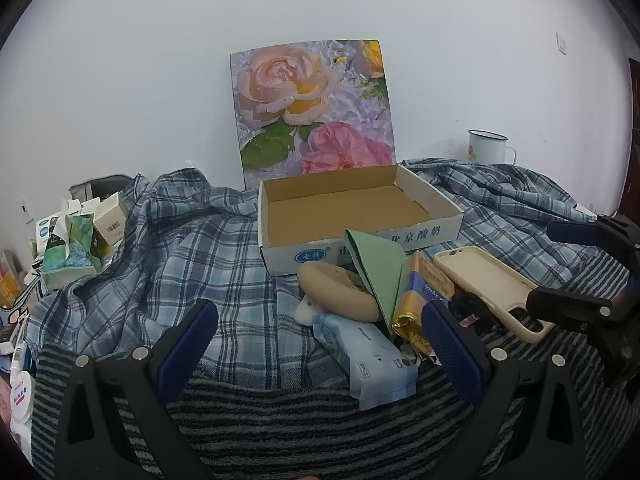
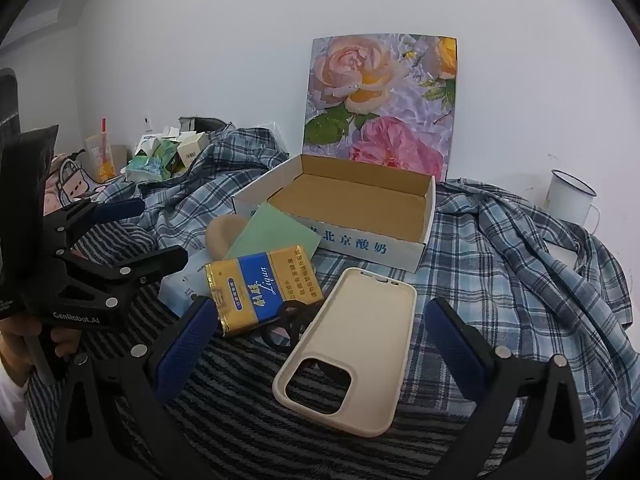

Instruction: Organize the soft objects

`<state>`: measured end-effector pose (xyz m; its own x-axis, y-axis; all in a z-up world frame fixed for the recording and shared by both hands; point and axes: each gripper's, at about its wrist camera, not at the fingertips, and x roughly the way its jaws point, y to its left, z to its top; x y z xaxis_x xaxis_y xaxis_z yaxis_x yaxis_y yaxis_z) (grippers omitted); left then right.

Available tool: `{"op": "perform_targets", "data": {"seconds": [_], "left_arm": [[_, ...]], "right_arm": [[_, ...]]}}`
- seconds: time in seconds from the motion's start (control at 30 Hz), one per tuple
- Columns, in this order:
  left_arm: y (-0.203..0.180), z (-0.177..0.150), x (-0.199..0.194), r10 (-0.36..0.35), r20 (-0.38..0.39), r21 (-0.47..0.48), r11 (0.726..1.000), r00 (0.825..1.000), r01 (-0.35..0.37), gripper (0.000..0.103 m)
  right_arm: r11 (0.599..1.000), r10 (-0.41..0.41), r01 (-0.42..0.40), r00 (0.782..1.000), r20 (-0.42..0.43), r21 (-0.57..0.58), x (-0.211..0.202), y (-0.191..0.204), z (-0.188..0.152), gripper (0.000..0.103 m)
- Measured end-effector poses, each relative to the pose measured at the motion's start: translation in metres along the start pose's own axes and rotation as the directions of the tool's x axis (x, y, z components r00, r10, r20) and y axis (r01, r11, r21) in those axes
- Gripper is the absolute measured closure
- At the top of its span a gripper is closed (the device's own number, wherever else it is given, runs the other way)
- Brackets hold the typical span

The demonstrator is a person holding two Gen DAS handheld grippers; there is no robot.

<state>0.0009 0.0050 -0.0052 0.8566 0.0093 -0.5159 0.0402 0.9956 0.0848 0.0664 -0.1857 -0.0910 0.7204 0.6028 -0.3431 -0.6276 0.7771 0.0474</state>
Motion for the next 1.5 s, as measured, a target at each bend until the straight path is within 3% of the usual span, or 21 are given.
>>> {"op": "perform_targets", "data": {"seconds": [1.5], "left_arm": [[-0.0045,0.0029,0.0018,0.006,-0.010,0.011,1.000,1.000,-0.006,0.000]], "right_arm": [[1.000,0.006,-0.006,1.000,-0.008,0.009,0.0028,0.0021,-0.0020,0.000]]}}
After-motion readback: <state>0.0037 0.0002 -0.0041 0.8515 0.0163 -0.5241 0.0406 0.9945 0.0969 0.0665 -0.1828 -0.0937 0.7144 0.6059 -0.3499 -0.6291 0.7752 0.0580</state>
